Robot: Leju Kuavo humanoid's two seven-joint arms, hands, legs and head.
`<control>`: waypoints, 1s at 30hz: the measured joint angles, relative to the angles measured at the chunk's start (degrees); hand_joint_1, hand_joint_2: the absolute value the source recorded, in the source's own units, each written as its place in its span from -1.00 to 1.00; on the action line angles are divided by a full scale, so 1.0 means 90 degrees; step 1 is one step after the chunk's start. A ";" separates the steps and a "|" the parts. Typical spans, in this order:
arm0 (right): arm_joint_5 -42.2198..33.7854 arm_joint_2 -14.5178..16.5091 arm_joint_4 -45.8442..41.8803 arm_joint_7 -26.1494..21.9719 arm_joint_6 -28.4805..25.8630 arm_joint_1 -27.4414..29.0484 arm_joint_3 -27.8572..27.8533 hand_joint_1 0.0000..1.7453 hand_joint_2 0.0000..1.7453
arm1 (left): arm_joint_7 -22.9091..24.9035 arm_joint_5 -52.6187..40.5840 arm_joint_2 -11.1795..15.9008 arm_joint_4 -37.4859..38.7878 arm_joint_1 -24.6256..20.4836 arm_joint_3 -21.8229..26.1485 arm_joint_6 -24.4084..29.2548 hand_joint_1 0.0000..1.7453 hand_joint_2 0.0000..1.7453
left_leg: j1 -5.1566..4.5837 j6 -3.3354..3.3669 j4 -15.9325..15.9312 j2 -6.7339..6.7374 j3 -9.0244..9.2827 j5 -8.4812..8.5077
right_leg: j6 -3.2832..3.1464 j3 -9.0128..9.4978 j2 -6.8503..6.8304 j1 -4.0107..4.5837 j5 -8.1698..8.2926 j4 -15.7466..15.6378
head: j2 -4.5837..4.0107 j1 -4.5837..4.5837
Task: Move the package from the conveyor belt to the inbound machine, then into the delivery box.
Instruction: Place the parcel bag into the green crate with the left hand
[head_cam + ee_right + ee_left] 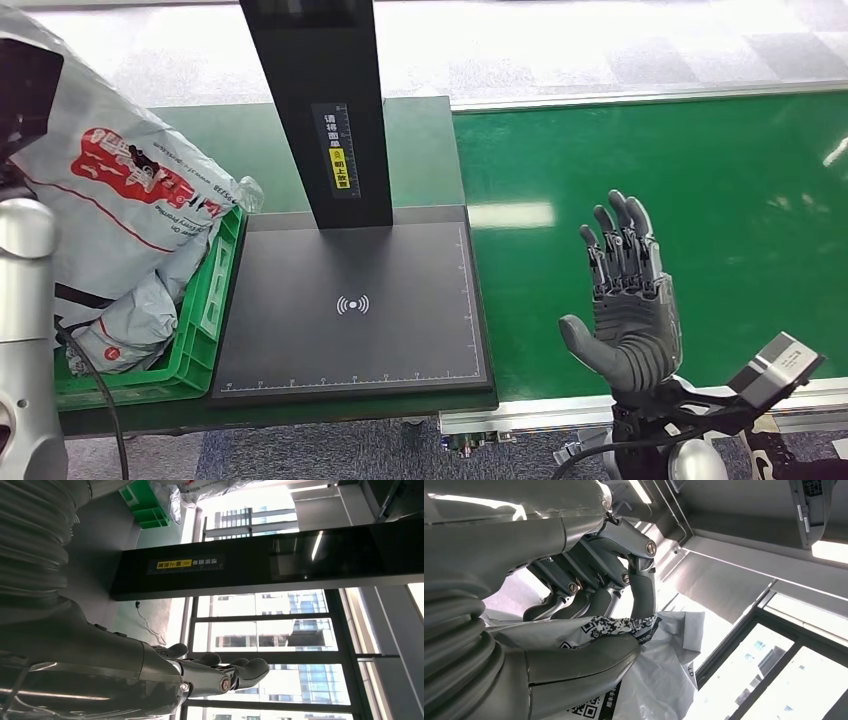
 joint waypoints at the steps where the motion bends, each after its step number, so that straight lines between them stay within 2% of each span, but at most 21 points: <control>1: 0.0000 0.0000 0.0001 0.0001 0.0002 -0.0002 -0.0009 -1.00 1.00 | 0.0000 0.0000 -0.0002 0.0032 -0.0018 -0.0001 -0.0018 1.00 1.00 | 0.0000 0.0000 0.0000 0.0000 0.0000 0.0000 | 0.0000 0.0000 0.0000 0.0000 0.0000 0.0000 | 0.0000 0.0000; 11: -0.0001 0.0000 -0.0001 0.0005 0.0029 0.0006 -0.0040 -1.00 1.00 | -0.0002 0.0009 -0.0024 0.0132 0.0005 -0.0033 -0.0158 1.00 1.00 | 0.0000 0.0000 0.0000 0.0001 0.0000 0.0000 | 0.0000 -0.0001 0.0001 -0.0001 0.0000 0.0000 | 0.0000 0.0000; 15: -0.0014 0.0000 -0.0001 0.0015 0.0080 0.0005 -0.0061 -1.00 1.00 | 0.0008 -0.0040 -0.0030 0.0139 0.0054 -0.0104 -0.0419 -1.00 1.00 | 0.0000 0.0000 0.0000 0.0001 -0.0001 0.0000 | 0.0000 -0.0001 0.0001 -0.0001 0.0000 0.0000 | 0.0000 0.0000; 30: -0.0043 0.0000 -0.0017 0.0042 0.0185 0.0016 -0.0197 -1.00 1.00 | 0.0019 0.0162 -0.0034 0.0267 0.0009 -0.0322 -0.0685 -1.00 1.00 | 0.0000 0.0000 0.0000 0.0006 0.0000 0.0000 | -0.0001 -0.0001 0.0005 0.0000 0.0000 0.0000 | 0.0000 0.0000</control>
